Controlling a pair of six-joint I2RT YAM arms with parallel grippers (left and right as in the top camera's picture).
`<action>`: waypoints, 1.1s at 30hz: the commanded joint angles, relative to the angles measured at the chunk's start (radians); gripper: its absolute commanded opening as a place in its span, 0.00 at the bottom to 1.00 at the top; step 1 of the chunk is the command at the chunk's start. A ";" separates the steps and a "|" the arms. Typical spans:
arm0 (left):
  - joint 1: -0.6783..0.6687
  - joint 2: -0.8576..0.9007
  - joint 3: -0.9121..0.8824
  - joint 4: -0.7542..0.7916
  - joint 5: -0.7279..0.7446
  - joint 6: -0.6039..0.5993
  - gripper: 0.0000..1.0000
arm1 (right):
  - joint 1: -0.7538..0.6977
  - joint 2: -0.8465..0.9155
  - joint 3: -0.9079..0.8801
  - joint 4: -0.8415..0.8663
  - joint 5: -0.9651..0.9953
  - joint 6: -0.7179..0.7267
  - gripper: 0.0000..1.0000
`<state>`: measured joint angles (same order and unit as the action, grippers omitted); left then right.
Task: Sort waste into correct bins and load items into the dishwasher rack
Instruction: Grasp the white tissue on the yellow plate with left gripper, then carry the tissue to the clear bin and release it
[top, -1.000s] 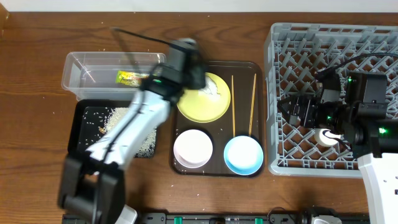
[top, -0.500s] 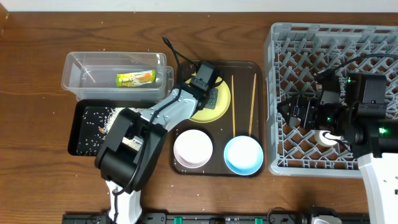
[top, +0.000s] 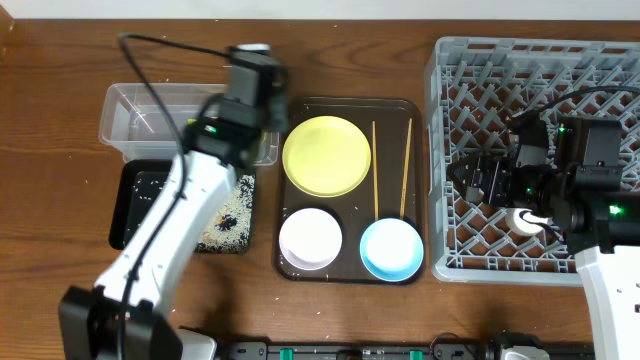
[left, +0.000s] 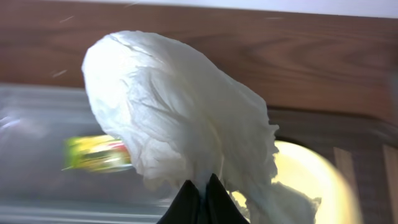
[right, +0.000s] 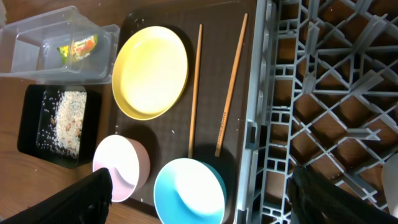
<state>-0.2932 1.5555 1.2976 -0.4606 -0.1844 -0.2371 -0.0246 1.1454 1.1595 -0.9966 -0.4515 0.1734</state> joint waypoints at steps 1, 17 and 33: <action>0.106 0.087 -0.029 0.012 -0.016 -0.029 0.50 | 0.013 0.000 0.010 0.007 0.003 -0.014 0.89; -0.154 -0.156 0.001 -0.294 0.330 0.109 0.64 | 0.013 -0.002 0.010 0.012 0.002 -0.014 0.88; -0.430 -0.211 0.000 -0.546 0.093 -0.141 0.45 | 0.013 -0.002 0.010 0.001 -0.034 -0.022 0.89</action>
<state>-0.7235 1.3815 1.2881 -0.9867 0.0124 -0.2764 -0.0246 1.1454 1.1595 -0.9913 -0.4725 0.1703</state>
